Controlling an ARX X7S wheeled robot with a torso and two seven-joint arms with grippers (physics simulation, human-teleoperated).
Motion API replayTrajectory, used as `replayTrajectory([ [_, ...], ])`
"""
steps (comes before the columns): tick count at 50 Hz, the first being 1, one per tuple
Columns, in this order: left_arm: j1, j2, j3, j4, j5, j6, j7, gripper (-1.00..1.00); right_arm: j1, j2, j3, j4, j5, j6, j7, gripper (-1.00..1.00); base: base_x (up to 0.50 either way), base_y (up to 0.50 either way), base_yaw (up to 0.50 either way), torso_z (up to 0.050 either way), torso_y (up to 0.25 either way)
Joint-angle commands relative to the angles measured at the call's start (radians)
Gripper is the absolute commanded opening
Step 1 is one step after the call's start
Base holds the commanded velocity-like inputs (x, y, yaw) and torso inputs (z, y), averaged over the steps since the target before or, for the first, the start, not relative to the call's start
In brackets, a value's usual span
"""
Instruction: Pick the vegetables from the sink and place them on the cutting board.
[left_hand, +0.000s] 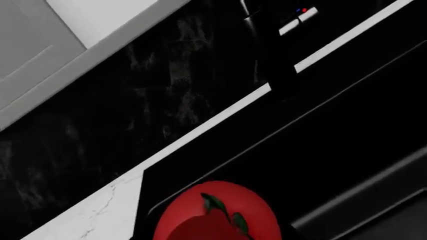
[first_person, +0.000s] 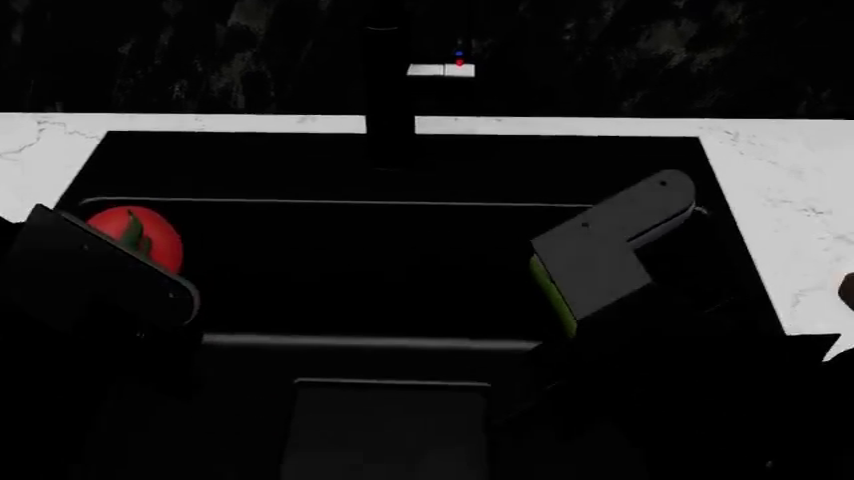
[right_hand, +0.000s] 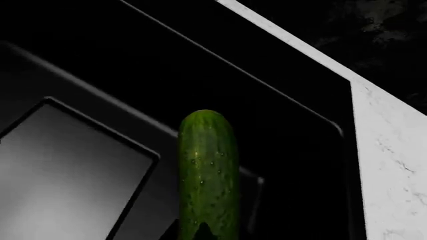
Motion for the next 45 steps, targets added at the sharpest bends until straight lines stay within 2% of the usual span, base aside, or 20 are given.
replayTrajectory([
  [1, 0.015, 0.004, -0.016, 0.067, -0.007, -0.036, -0.051, -1.0, -0.029, 0.054, 0.054, -0.149, 0.049, 0.005, 0.066, -1.0, -0.11, -0.5, 0.0, 0.0, 0.0],
  [6, 0.049, -0.005, -0.018, 0.118, -0.004, -0.035, -0.067, -1.0, -0.054, 0.093, 0.095, -0.216, 0.089, -0.007, 0.112, -1.0, -0.11, -0.5, 0.0, 0.0, 0.0],
  [16, 0.033, 0.001, -0.025, 0.174, -0.02, -0.082, -0.068, -1.0, -0.034, 0.128, 0.169, -0.274, 0.197, 0.009, 0.194, -1.0, -0.04, -0.5, 0.0, 0.0, 0.0],
  [35, -0.024, 0.017, 0.022, 0.231, -0.032, -0.141, -0.069, -1.0, -0.01, 0.165, 0.209, -0.278, 0.257, 0.004, 0.211, -1.0, 0.0, -0.5, 0.0, 0.0, 0.0],
  [45, -0.031, 0.035, -0.004, 0.274, -0.057, -0.174, -0.063, -1.0, -0.024, 0.171, 0.211, -0.278, 0.266, -0.008, 0.216, -1.0, 0.0, -0.5, 0.0, 0.0, 0.0],
])
